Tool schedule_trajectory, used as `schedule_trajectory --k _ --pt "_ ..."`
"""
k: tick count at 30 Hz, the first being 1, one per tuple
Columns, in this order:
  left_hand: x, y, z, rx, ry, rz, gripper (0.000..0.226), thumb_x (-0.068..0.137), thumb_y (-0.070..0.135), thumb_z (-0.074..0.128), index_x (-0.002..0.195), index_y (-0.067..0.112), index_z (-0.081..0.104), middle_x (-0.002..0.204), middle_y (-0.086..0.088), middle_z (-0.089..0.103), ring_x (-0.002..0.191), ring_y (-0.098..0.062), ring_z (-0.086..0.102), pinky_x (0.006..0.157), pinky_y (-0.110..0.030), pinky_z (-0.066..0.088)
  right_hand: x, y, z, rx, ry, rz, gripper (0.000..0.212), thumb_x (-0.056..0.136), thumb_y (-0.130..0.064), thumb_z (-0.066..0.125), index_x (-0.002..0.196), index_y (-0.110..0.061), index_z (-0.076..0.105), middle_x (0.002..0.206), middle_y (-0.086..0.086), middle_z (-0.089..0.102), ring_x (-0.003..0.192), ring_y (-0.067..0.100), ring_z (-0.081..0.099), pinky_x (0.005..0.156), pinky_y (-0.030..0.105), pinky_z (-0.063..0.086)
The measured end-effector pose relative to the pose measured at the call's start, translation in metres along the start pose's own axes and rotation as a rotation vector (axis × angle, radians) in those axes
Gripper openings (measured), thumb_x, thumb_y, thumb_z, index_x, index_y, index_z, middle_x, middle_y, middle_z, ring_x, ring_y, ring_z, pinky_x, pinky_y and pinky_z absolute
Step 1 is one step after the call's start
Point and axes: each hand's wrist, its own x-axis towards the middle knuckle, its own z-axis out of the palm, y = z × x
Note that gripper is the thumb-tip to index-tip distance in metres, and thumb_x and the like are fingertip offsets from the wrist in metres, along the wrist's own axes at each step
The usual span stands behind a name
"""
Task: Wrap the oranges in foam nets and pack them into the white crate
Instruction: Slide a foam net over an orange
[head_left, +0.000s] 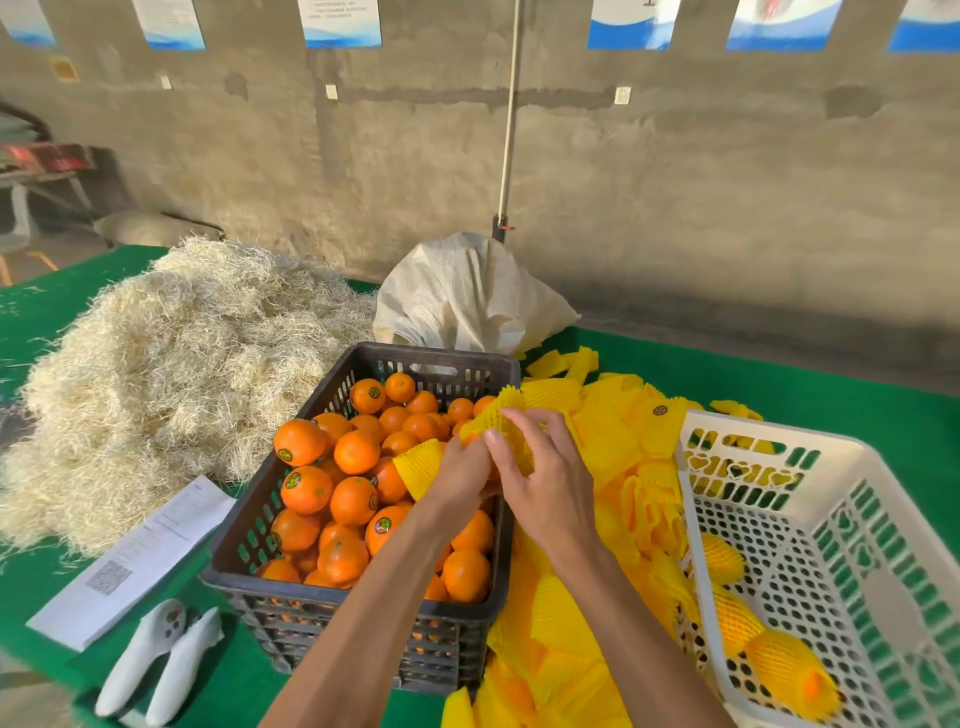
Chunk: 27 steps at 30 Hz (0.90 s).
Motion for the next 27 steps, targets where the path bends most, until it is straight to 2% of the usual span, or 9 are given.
schedule_trajectory --k 3,5,7,10,15,18,22,25,27 --pt "0.001 0.004 0.018 -0.020 -0.091 0.015 0.030 0.104 0.004 0.046 0.082 0.015 0.062 0.066 0.004 0.058 0.060 -0.008 0.056 0.052 -0.020 0.047 -0.003 0.008 -0.008 0.094 0.004 0.159 0.054 0.103 -0.062 0.032 0.140 -0.031 0.056 0.139 -0.010 0.052 0.124 0.007 0.053 0.084 0.013 0.048" --pt "0.003 0.000 0.033 -0.036 -0.133 0.015 0.010 0.107 0.017 0.052 0.110 0.017 0.062 0.094 0.003 0.067 0.075 -0.005 0.068 0.062 -0.017 0.054 -0.001 0.019 -0.018 0.133 0.025 0.268 0.056 0.102 -0.062 0.032 0.145 -0.031 0.050 0.144 -0.007 0.052 0.130 0.009 0.050 0.086 0.004 0.035" --pt "0.004 0.000 0.050 0.039 -0.175 0.026 0.032 0.105 0.031 0.059 0.135 0.022 0.051 0.120 0.009 0.068 0.099 -0.003 0.070 0.076 -0.018 0.058 0.001 0.036 -0.034 0.153 0.058 0.330 0.057 0.102 -0.060 0.039 0.149 -0.029 0.045 0.147 -0.005 0.052 0.133 0.011 0.049 0.091 0.007 0.038" --pt "0.009 -0.004 0.085 0.186 -0.118 0.201 0.020 0.101 0.031 0.066 0.119 0.028 0.057 0.099 0.020 0.074 0.092 -0.005 0.071 0.070 -0.020 0.059 -0.001 0.064 -0.065 0.137 0.069 0.408 0.060 0.100 -0.061 0.043 0.149 -0.026 0.046 0.143 0.001 0.058 0.126 0.020 0.058 0.098 0.031 0.051" --pt "0.014 -0.027 0.160 0.464 0.021 0.371 0.031 0.093 0.042 0.074 0.099 0.021 0.053 0.081 0.008 0.056 0.070 -0.008 0.051 0.058 -0.027 0.044 -0.018 0.108 -0.115 0.119 0.127 0.531 0.065 0.092 -0.076 0.045 0.139 -0.033 0.055 0.120 -0.015 0.066 0.097 -0.006 0.062 0.085 0.014 0.050" --pt "0.015 -0.041 0.205 0.585 -0.041 0.447 0.035 0.088 0.041 0.080 0.094 0.021 0.052 0.084 0.005 0.057 0.075 -0.012 0.051 0.060 -0.024 0.041 -0.033 0.141 -0.139 0.125 0.203 0.690 0.068 0.085 -0.086 0.041 0.126 -0.035 0.058 0.109 -0.016 0.068 0.097 0.001 0.062 0.084 0.026 0.051" --pt "0.017 -0.069 0.263 0.932 -0.240 0.442 0.039 0.091 0.029 0.074 0.120 0.014 0.054 0.111 -0.008 0.069 0.106 -0.029 0.064 0.090 -0.042 0.051 -0.058 0.196 -0.160 0.082 0.176 0.895 0.047 0.089 -0.064 0.061 0.101 -0.020 0.050 0.082 -0.007 0.062 0.074 0.013 0.064 0.058 0.031 0.045" --pt "0.017 -0.092 0.296 1.374 -0.352 0.452 0.042 0.100 0.032 0.054 0.136 0.013 0.045 0.127 -0.010 0.066 0.131 -0.033 0.053 0.121 -0.055 0.022 -0.075 0.232 -0.164 0.023 0.064 1.015 0.037 0.090 -0.039 0.070 0.098 -0.012 0.046 0.077 0.001 0.057 0.073 0.024 0.061 0.059 0.043 0.048" --pt "0.018 -0.107 0.310 1.528 -0.457 0.416 0.038 0.100 0.031 0.053 0.133 0.012 0.048 0.112 -0.006 0.069 0.129 -0.033 0.054 0.125 -0.063 0.002 -0.083 0.248 -0.164 -0.036 -0.063 1.074 0.039 0.091 -0.029 0.067 0.114 -0.005 0.046 0.092 0.009 0.063 0.081 0.029 0.064 0.056 0.037 0.046"
